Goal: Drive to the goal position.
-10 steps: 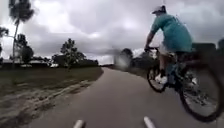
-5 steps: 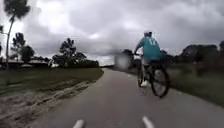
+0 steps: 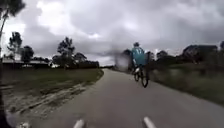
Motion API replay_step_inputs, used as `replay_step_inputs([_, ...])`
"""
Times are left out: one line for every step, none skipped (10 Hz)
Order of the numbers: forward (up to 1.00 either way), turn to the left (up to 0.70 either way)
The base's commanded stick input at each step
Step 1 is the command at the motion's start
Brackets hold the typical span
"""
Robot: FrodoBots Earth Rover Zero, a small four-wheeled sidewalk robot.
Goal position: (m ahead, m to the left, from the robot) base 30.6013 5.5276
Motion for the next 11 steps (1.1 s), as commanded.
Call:
replay_step_inputs([0.70,0.00])
replay_step_inputs([0.70,0.00])
replay_step_inputs([0.70,0.00])
replay_step_inputs([0.70,0.00])
replay_step_inputs([0.70,0.00])
replay_step_inputs([0.70,0.00])
replay_step_inputs([0.70,0.00])
replay_step_inputs([0.70,0.00])
replay_step_inputs([0.70,0.00])
replay_step_inputs([0.70,0.00])
replay_step_inputs([0.70,0.00])
